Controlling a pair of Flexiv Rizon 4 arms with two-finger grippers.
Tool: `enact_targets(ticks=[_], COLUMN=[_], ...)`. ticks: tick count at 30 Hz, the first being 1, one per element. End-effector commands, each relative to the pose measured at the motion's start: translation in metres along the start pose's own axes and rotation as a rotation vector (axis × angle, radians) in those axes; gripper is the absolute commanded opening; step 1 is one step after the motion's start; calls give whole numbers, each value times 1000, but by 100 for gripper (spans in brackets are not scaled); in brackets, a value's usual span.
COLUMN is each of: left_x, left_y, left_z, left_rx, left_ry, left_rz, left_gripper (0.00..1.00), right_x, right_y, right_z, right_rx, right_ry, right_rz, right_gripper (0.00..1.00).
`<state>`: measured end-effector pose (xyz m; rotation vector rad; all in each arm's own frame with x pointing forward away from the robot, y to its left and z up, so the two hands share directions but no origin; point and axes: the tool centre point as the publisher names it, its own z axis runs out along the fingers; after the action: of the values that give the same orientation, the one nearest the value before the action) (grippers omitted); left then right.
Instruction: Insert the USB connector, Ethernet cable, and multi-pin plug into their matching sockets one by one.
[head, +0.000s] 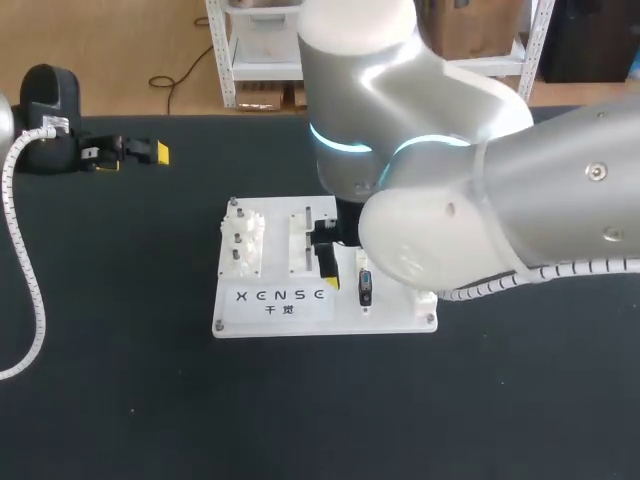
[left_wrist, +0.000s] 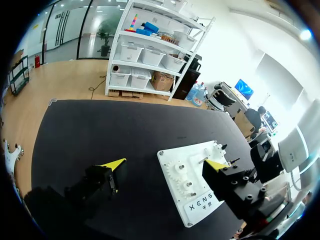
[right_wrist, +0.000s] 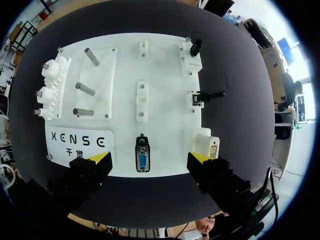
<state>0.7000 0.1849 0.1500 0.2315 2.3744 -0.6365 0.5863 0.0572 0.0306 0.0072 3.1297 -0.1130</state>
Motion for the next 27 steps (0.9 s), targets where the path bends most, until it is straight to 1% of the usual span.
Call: enact_targets(ticks=[1,10,12,16,27], left_x=[0,0,0,0,0], left_y=[0,0,0,0,0], left_z=[0,0,0,0,0], left_rx=[0,0,0,0,0], left_ry=[0,0,0,0,0], left_rz=[0,0,0,0,0], left_gripper=[100,100,100,100,100], right_x=[-4,-1,-3,-4,-5], right_y=[5,9,9,8,10], right_z=[7,13,14,15,17], right_rx=[0,-7,-6,-7,-11], right_ry=[18,27,29,31,43], right_rz=[0,-4,-1,3,10], right_gripper=[100,99,84,48,36])
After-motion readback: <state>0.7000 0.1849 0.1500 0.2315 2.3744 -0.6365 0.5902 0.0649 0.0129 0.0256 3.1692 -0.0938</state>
